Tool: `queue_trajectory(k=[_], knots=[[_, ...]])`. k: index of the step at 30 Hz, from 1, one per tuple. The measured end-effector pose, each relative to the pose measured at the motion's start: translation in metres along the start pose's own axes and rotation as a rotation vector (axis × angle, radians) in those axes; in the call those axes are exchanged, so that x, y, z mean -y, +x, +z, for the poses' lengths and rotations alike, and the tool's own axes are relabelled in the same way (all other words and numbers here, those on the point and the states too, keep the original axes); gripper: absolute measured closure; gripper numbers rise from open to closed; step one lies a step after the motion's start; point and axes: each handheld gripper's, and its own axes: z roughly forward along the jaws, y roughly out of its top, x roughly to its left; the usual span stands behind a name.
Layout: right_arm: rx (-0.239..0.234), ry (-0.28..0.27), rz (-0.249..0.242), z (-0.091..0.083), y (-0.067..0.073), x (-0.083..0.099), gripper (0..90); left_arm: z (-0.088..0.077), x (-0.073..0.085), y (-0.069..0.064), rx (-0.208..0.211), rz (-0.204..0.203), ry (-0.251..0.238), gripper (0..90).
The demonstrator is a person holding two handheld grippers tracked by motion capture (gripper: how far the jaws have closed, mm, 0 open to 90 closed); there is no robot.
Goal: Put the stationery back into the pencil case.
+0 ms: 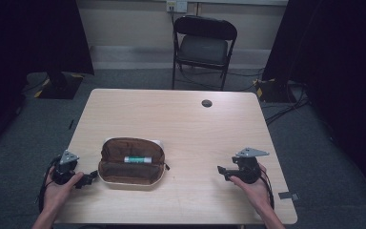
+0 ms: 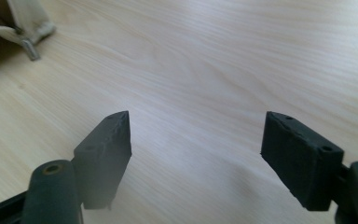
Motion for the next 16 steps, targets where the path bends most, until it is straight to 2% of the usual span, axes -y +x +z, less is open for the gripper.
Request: queue_trajectory(k=[2,7,8,9,11,16], knots=[[0.01,-0.007,-0.009,0.001,-0.008,0.005,21.5,0.0,0.0,0.0,0.0,0.0,0.0,0.0],[0.095,0.027,0.003,0.007,-0.025,0.015,20.2,0.0,0.0,0.0,0.0,-0.001,-0.001,0.0],[0.095,0.027,0.003,0.007,-0.025,0.015,20.2,0.0,0.0,0.0,0.0,-0.001,-0.001,0.0],[0.116,0.039,0.028,0.01,-0.029,0.018,19.8,0.0,0.0,0.0,-0.001,-0.004,-0.001,0.0],[0.141,0.058,0.025,0.013,-0.029,0.02,19.6,0.0,0.0,0.0,-0.002,-0.005,-0.001,0.0],[0.174,0.025,0.022,0.02,-0.031,0.022,14.6,0.0,0.0,0.0,-0.006,-0.005,0.0,0.0]])
